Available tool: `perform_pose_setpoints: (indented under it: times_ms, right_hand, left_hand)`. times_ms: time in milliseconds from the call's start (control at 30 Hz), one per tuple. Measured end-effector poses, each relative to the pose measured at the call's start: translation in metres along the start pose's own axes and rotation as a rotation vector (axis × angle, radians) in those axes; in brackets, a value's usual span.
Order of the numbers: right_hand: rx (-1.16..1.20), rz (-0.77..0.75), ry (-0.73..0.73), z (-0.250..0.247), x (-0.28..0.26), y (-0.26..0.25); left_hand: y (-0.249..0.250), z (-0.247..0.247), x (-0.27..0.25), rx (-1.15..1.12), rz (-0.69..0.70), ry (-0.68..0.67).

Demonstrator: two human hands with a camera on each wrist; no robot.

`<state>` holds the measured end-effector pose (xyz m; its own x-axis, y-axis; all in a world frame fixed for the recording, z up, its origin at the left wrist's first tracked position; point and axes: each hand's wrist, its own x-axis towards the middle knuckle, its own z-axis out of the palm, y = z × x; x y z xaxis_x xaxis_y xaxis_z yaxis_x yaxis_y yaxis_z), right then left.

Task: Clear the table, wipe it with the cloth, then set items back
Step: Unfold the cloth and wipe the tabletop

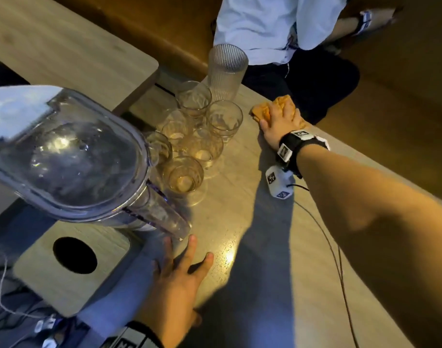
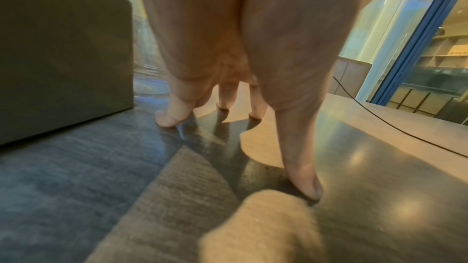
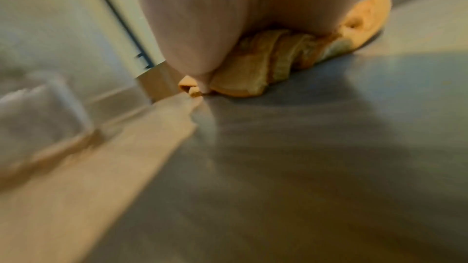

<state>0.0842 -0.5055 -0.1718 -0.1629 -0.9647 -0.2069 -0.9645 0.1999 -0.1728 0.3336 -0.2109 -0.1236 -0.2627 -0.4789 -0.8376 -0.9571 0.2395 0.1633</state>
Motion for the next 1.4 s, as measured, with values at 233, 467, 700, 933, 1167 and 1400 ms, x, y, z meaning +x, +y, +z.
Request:
perform_pose_setpoints:
  times_ms: [233, 467, 700, 933, 1167, 1400]
  right_hand:
    - [-0.024, -0.422, 0.01, -0.01, -0.005, 0.048]
    - [0.092, -0.26, -0.035, -0.016, -0.024, 0.013]
    - [0.195, -0.287, -0.094, 0.003, -0.136, 0.004]
    - [0.291, -0.364, -0.157, 0.037, -0.271, -0.022]
    - [0.314, -0.378, -0.214, 0.065, -0.377, -0.049]
    - [0.382, -0.452, -0.28, 0.092, -0.458, -0.072]
  left_hand:
    - [0.001, 0.0, -0.001, -0.032, -0.003, 0.05]
    - [-0.003, 0.014, 0.0, -0.046, 0.004, 0.167]
    - [-0.007, 0.024, 0.005, -0.104, 0.027, 0.268]
    - [-0.026, 0.042, -0.015, -0.116, 0.152, 0.378]
    - [-0.077, 0.117, -0.07, -0.188, 0.218, 0.54]
    - [-0.109, 0.153, -0.102, -0.138, 0.239, 0.555]
